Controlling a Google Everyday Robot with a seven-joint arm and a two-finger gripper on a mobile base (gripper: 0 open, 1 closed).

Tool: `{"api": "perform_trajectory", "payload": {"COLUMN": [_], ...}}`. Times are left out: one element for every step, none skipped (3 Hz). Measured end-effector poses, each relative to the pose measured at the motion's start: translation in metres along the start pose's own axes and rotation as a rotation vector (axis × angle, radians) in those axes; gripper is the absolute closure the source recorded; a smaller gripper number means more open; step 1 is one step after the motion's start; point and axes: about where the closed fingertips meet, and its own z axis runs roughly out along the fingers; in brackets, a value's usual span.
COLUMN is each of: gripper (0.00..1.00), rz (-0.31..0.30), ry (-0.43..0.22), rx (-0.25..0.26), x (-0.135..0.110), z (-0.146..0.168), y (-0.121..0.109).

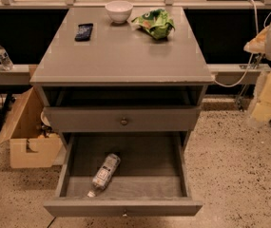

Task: Pick blue plastic bottle from middle drawer and place on counter

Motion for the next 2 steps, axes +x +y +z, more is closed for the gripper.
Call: {"api": "perform_trajectory", "payload": {"gripper": [0.0, 0.0], "rz": [0.0, -0.013], "ry": [0.0, -0.053], "rx": [0.0, -0.077], "x": [0.0, -0.023], "z": [0.0, 0.05], "y": [0.0, 0.024]}}
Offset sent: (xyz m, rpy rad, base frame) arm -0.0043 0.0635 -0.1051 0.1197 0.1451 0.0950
